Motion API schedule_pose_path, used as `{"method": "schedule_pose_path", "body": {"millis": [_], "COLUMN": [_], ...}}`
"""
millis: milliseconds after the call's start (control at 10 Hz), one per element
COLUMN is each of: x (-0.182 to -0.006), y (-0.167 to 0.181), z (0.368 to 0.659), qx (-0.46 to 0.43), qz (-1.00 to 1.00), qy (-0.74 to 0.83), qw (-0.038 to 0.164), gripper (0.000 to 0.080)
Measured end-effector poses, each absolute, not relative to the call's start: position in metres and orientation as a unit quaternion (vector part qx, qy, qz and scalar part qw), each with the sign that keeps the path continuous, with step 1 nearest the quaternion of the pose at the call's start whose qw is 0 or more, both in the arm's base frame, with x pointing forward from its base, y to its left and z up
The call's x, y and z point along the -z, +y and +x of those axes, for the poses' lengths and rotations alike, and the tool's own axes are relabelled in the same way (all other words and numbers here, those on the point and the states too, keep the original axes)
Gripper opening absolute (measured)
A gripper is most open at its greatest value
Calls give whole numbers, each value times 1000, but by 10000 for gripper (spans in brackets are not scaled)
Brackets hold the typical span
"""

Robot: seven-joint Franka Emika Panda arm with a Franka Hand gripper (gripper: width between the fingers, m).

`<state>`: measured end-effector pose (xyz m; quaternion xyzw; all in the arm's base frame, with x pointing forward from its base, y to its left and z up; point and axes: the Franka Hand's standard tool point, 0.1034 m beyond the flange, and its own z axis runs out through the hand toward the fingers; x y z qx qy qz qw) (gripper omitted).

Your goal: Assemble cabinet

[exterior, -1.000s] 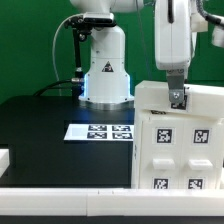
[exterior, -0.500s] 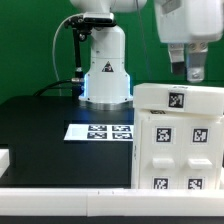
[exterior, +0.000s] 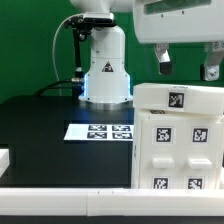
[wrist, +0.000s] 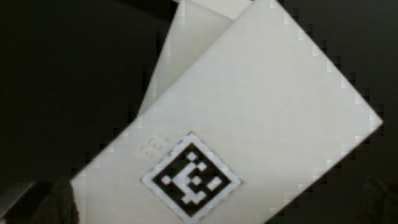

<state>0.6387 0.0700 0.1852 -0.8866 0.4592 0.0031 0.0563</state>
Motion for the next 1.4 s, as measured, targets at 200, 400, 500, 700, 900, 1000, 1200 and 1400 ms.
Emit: {"method": "schedule_pose_path", "body": {"millis": [200,400,500,700,900,1000,1200,1400], "x": [-183,-183,-183,-182,-179,-183,-180,-180], "y": [86,90,88,80,82,81,75,67], "z": [640,639,640,641,638,641,639,640], "qx": [14,18,20,29,15,38,36,35], "qz": [-956,-973,-979,-999,-988,-987,-975,-926], "qy": [287,224,195,9,-149,-155,-219,-376], "qw": [61,54,54,44,39,34,24,2], "gripper": [797,797,797,797,797,797,797,797]}}
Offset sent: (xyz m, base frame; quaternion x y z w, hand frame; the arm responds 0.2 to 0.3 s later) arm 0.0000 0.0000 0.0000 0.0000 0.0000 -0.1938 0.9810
